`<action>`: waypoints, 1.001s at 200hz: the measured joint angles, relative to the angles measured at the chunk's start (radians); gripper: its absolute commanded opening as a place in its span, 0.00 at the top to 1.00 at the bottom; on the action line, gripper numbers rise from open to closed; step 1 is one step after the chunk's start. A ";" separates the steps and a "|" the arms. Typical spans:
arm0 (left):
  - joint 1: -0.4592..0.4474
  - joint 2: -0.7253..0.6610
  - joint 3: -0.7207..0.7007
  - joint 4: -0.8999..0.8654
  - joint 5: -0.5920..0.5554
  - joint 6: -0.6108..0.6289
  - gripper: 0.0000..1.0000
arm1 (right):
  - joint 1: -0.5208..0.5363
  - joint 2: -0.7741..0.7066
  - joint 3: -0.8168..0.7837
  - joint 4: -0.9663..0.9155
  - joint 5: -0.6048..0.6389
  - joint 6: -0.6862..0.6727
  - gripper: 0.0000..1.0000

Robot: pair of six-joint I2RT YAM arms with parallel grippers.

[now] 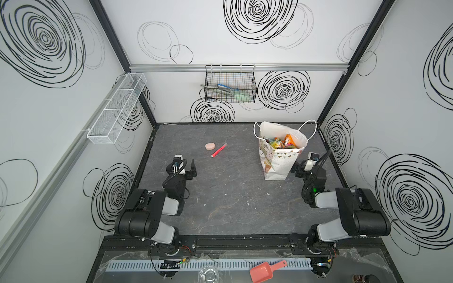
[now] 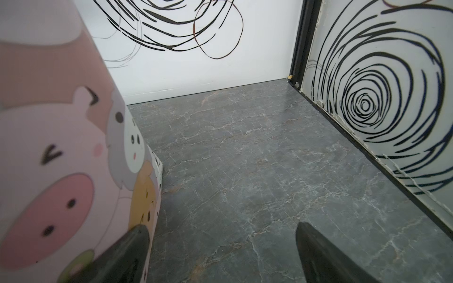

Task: Take the snacks out of the paper bag
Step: Pick up the snack from the paper bag.

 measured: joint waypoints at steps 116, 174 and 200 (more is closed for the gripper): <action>0.011 0.000 0.000 0.000 0.021 -0.001 0.04 | 0.000 0.000 0.000 0.000 0.000 0.000 0.03; 0.034 0.000 -0.001 0.007 0.101 -0.002 0.04 | 0.005 0.000 0.000 0.000 0.008 0.000 0.03; 0.026 -0.003 -0.032 0.050 0.093 -0.002 0.04 | 0.021 -0.026 0.000 -0.021 0.049 0.000 0.03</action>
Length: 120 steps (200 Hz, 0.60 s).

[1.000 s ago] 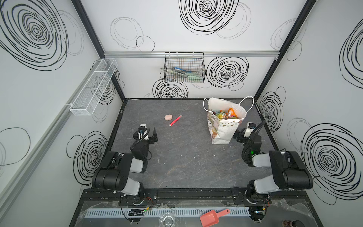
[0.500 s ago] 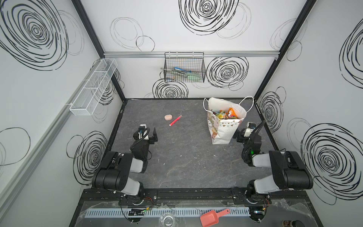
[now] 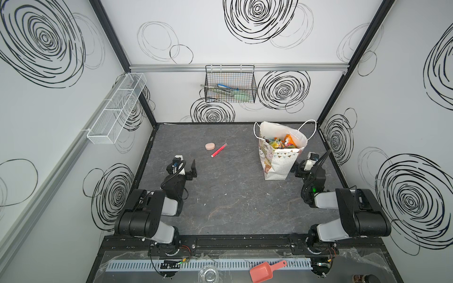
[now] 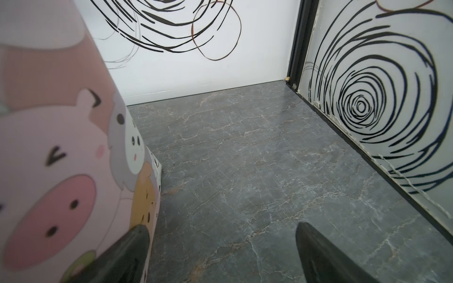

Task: Take the snacks out of the paper bag
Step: Pick up the snack from the paper bag.

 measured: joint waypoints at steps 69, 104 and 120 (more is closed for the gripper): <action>-0.201 -0.413 -0.093 -0.132 -0.291 0.026 0.04 | -0.040 -0.468 0.167 -0.563 0.087 0.321 0.03; -0.284 -0.695 0.139 -0.591 -0.423 -0.135 0.04 | -0.153 -0.695 0.214 -0.737 -0.077 0.460 0.03; -0.293 -0.737 0.290 -0.806 -0.409 -0.237 0.04 | -0.168 -0.679 0.349 -0.842 -0.167 0.476 0.03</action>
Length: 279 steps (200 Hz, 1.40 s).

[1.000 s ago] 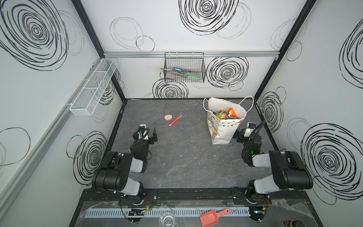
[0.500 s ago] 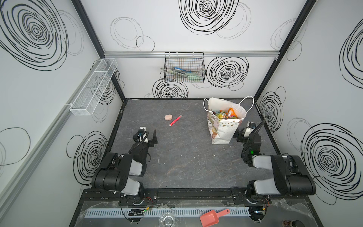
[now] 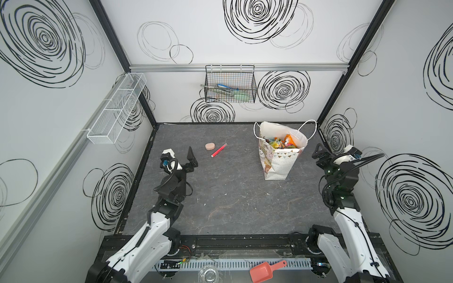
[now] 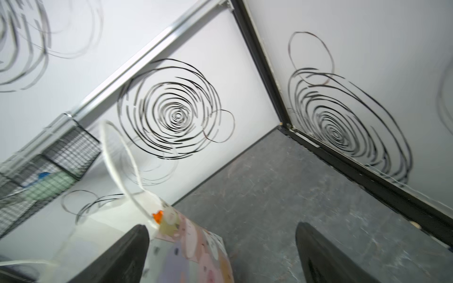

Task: Take the snacks out of the paper bag
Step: Pick up the snack from the paper bag.

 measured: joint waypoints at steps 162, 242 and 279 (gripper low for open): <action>-0.425 0.405 0.718 -0.842 0.804 0.296 0.04 | 0.394 0.858 1.112 -0.747 -0.190 -0.355 0.13; -0.425 0.271 0.637 -0.827 0.766 0.349 0.04 | 0.394 0.997 1.088 -0.862 -0.138 -0.396 0.12; -0.425 0.256 0.635 -0.821 0.728 0.364 0.04 | 0.437 1.022 1.050 -0.879 -0.113 -0.394 0.06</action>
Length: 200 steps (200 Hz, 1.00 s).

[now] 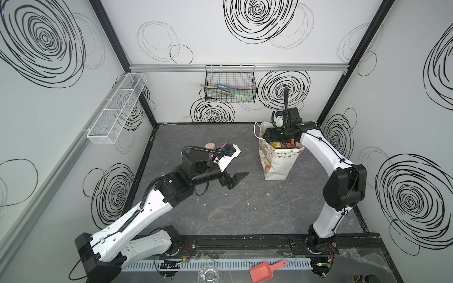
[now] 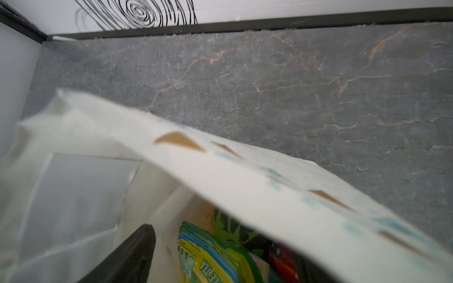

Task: Take the snacks out of the paper bag
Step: Pick up the snack from the paper bag.

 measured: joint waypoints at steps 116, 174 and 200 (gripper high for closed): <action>0.000 0.000 -0.012 0.011 -0.016 0.011 0.04 | 0.000 0.011 -0.122 0.051 0.063 -0.007 0.54; 0.000 0.000 -0.022 0.031 -0.016 0.011 0.04 | -0.006 -0.033 -0.151 0.054 0.064 -0.004 0.90; 0.000 0.000 -0.024 0.034 -0.017 0.011 0.04 | -0.006 -0.046 -0.151 0.052 0.068 -0.003 0.96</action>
